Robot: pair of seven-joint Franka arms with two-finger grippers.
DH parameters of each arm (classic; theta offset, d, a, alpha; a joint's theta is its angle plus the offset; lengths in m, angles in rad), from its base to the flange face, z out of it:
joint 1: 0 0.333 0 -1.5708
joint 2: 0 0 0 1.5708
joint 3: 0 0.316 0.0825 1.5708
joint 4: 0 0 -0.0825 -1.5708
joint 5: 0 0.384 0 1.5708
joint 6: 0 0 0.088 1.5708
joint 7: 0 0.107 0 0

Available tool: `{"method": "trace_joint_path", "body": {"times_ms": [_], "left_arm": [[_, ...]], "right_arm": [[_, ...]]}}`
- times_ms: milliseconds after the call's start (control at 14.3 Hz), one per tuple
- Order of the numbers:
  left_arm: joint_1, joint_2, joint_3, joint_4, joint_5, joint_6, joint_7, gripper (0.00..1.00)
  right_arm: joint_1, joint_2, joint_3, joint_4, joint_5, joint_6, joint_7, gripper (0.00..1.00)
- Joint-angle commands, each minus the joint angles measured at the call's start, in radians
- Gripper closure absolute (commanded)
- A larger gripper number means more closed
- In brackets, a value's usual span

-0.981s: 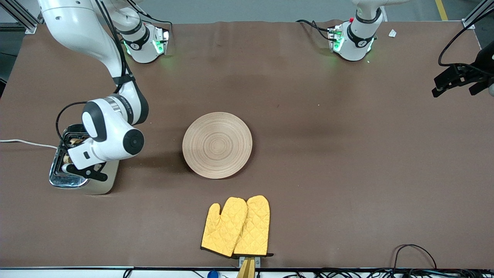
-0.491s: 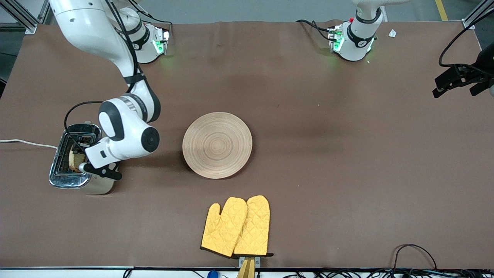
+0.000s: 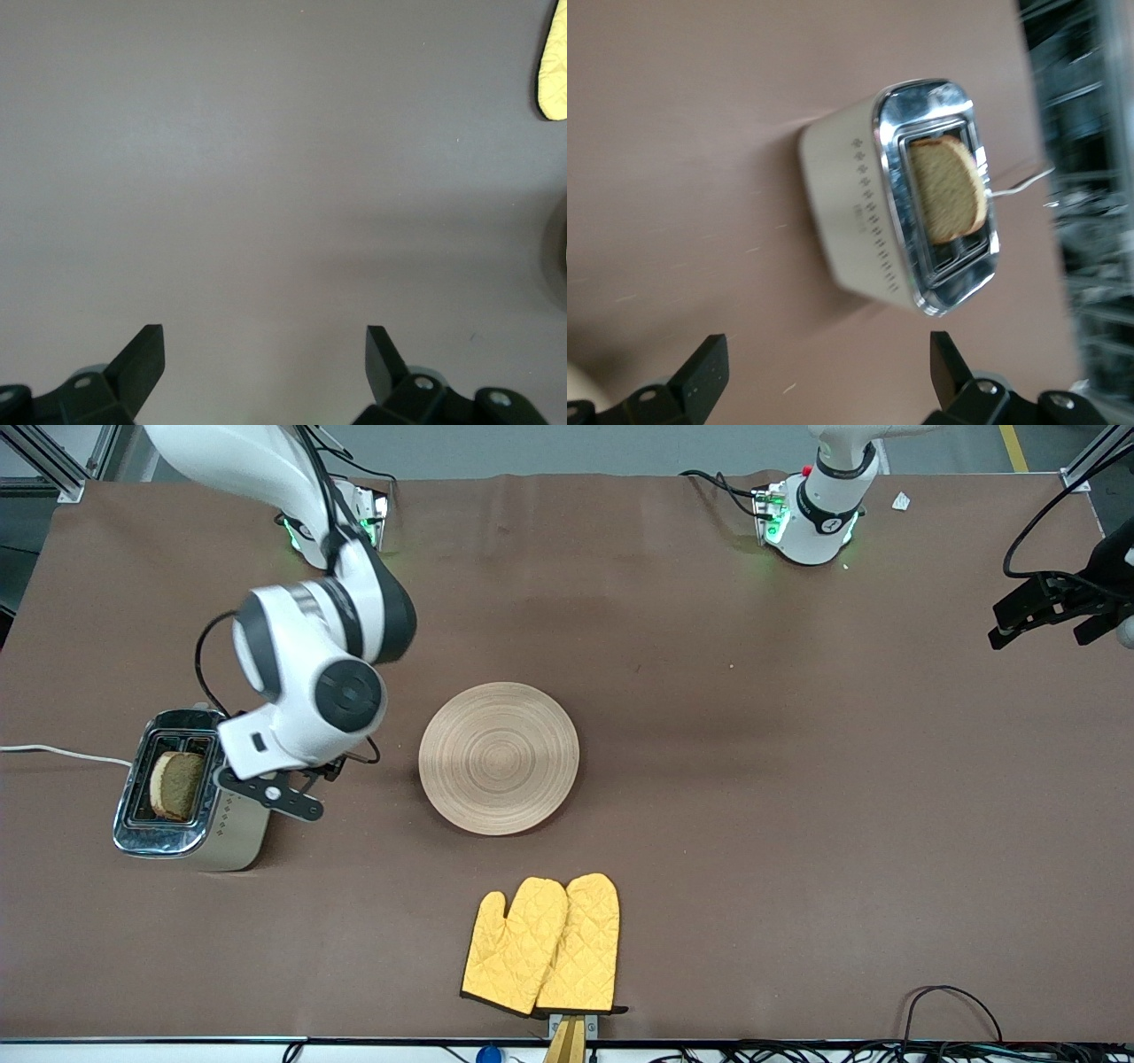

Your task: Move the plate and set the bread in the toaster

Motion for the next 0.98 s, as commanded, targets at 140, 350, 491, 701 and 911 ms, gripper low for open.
{"method": "trace_joint_path", "body": {"times_ms": [140,350,491,701,911], "left_arm": [[-0.001,0.001,-0.015,0.009,0.001,-0.012,0.011,0.0],[0.003,-0.008,-0.042,-0.027,0.007,-0.003,0.014,0.0],[0.005,-0.04,-0.064,-0.079,0.039,0.037,0.013,0.0],[0.002,-0.065,-0.068,-0.117,0.041,0.065,0.013,0.0],[0.002,-0.049,-0.091,-0.089,0.047,0.059,0.01,0.0]], "right_arm": [[-0.048,-0.15,-0.001,0.021,0.197,0.013,-0.152,0.0],[-0.123,-0.237,-0.001,0.023,0.259,0.028,-0.337,0.0],[-0.204,-0.303,-0.003,-0.003,0.315,0.01,-0.517,0.0],[-0.292,-0.464,0.009,-0.162,0.347,-0.001,-0.612,0.0],[-0.521,-0.592,0.191,-0.302,0.358,0.005,-0.69,0.0]]}}
